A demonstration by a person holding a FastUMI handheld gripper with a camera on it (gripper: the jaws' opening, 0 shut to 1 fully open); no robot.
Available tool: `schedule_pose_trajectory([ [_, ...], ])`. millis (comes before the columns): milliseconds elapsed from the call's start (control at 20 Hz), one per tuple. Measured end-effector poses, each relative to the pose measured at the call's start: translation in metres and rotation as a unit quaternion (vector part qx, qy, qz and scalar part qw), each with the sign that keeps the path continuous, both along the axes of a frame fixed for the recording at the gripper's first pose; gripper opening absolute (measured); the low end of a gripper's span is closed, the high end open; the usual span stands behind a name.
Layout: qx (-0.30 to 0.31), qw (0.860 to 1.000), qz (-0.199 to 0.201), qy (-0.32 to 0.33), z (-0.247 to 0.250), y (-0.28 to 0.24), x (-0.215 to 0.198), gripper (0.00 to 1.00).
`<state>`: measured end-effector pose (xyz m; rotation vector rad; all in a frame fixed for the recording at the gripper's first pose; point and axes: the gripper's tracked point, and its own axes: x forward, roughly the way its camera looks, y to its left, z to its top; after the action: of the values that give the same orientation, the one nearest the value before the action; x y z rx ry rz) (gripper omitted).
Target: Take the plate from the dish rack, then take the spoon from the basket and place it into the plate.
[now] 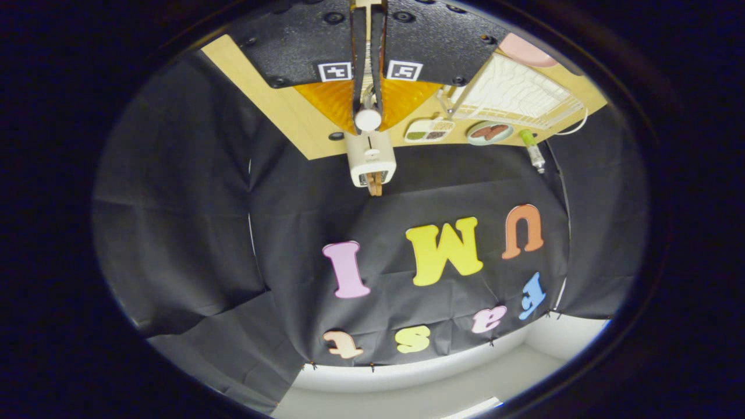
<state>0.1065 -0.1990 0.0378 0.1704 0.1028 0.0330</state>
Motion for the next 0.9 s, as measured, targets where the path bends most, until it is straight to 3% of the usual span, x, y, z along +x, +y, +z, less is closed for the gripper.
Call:
schedule_pose_trajectory([
  [400,-0.043,0.992,0.120,-0.002,0.032,0.129,-0.075,0.08],
  [650,-0.038,0.973,0.221,0.060,-0.011,0.214,-0.109,0.08],
  [900,-0.037,0.954,0.262,0.137,-0.072,0.252,-0.109,0.08],
])
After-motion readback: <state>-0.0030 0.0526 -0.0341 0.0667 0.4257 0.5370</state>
